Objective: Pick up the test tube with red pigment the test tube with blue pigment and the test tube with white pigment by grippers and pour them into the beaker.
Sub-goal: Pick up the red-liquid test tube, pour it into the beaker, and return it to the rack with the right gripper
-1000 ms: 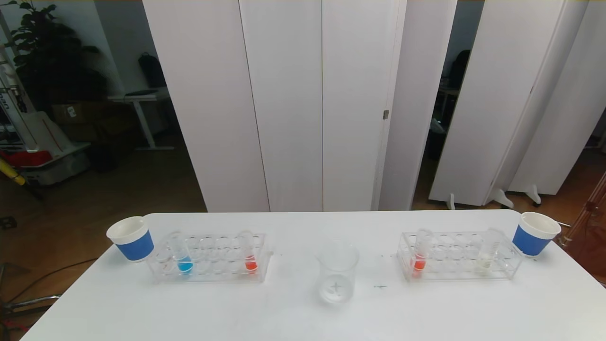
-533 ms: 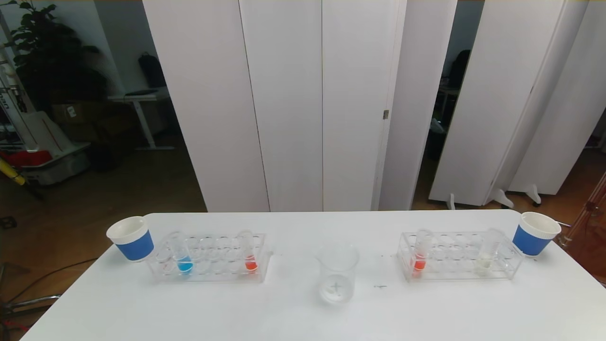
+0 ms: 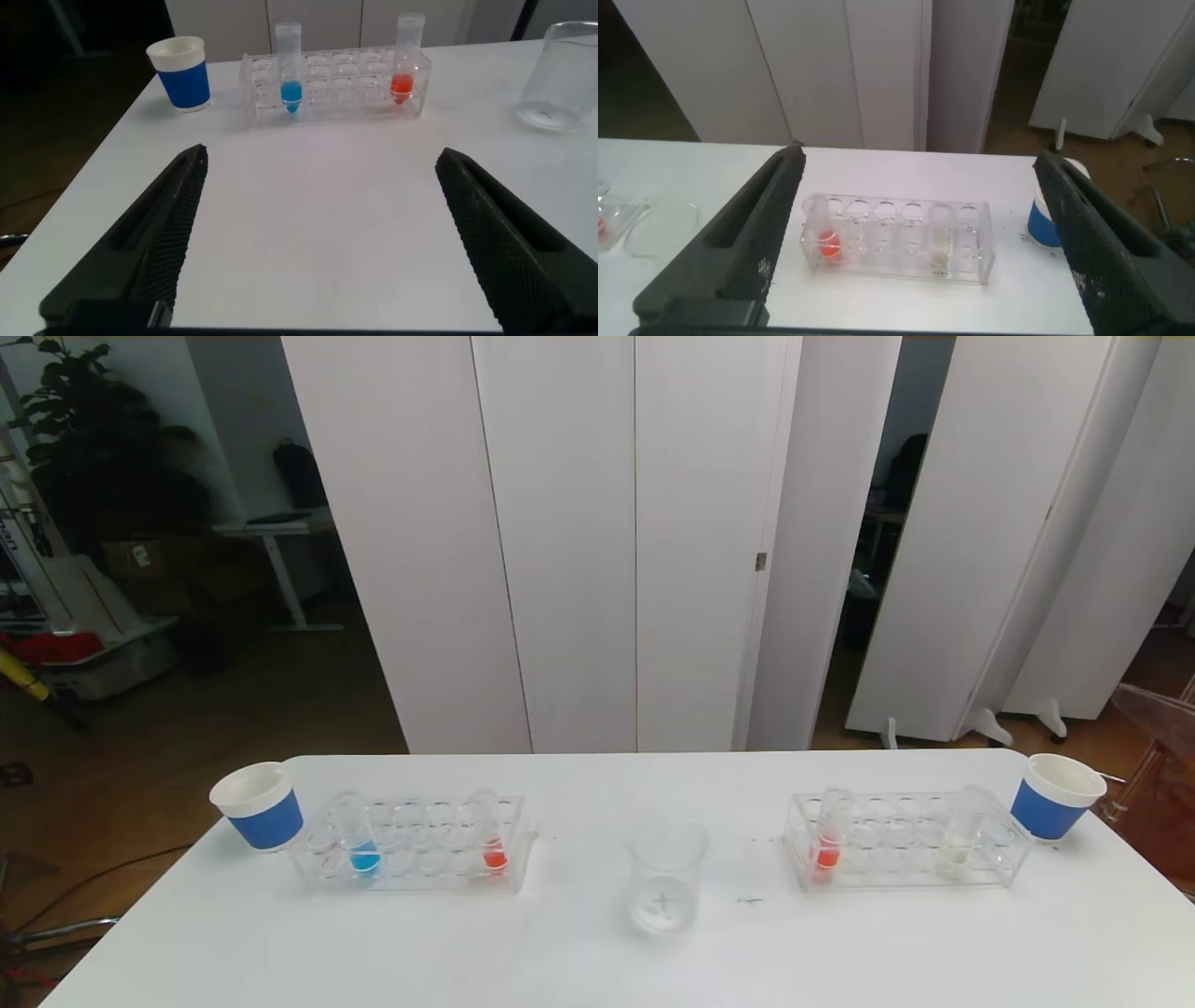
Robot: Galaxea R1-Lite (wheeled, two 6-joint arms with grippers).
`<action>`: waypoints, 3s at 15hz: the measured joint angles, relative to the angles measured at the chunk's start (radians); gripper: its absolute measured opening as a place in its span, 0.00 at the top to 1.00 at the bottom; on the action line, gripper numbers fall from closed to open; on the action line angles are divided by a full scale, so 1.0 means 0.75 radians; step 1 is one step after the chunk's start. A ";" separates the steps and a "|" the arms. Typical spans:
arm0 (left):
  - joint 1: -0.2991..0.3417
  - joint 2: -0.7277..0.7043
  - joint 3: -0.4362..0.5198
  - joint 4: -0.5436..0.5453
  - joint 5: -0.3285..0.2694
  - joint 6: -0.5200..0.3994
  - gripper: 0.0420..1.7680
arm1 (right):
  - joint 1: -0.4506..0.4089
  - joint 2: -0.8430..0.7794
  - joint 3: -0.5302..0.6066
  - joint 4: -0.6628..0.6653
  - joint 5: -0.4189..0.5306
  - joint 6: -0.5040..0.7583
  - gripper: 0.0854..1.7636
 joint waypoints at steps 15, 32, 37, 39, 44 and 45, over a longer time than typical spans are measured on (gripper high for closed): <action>0.000 0.000 0.000 0.001 0.000 0.000 0.01 | 0.243 0.538 0.415 -0.707 -0.150 -0.063 0.01; 0.000 0.000 0.000 0.001 0.000 -0.001 0.01 | 0.607 1.028 0.466 -1.168 -0.498 0.055 0.01; 0.000 0.000 0.000 0.001 0.000 0.000 0.01 | 0.602 1.192 0.452 -1.367 -0.510 0.050 0.01; 0.000 0.000 0.000 0.001 0.000 -0.001 0.01 | 0.594 1.239 0.431 -1.374 -0.510 0.045 0.01; 0.000 0.000 0.000 0.001 0.000 0.000 0.01 | 0.570 1.276 0.380 -1.436 -0.510 -0.035 0.01; 0.000 0.000 0.000 0.001 0.000 0.000 0.01 | 0.570 1.279 0.366 -1.438 -0.510 -0.052 0.01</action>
